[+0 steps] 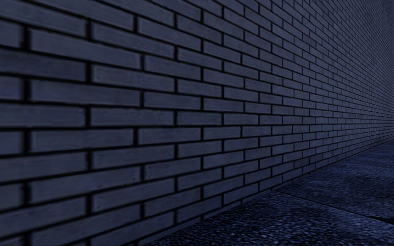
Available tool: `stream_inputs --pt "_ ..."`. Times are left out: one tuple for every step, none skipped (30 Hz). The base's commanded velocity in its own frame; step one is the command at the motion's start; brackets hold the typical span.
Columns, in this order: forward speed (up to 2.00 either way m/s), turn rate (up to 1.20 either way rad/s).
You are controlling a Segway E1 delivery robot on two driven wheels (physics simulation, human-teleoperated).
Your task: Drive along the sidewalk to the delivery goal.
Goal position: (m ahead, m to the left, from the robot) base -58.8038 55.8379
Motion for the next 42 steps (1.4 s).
stream_inputs --pt "0.0 0.0" --pt "0.0 0.0" --pt "0.0 0.0" --pt "0.0 0.0" --pt "0.0 0.0" --pt "0.0 0.0" --pt "0.0 0.0" --pt "0.0 0.0" --pt "0.0 0.0" --pt "0.0 0.0" --pt "0.0 0.0" --pt "0.0 0.0" --pt "0.0 0.0" --pt "0.0 0.0" --pt "0.0 0.0" --pt "0.0 0.0" --pt "0.0 0.0" --pt "0.0 0.0" --pt "0.0 0.0" --pt "0.0 0.0" --pt "0.0 0.0" --pt "0.0 0.0" --pt "0.0 0.0" --pt "0.0 0.0" --pt "0.0 0.0" --pt "0.0 0.0" --pt "0.0 0.0" --pt "0.0 0.0" --pt "0.0 0.0" --pt "0.0 0.0" --pt "0.0 0.02" --pt "0.0 0.13" --pt "-0.05 0.29" --pt "-0.05 0.29" --pt "-0.24 0.43" --pt "-0.41 0.53" --pt "-0.56 0.61" --pt "-0.56 0.61" --pt "-0.66 0.65" --pt "-0.71 0.66" --pt "-0.72 0.67" --pt "-0.72 0.67"
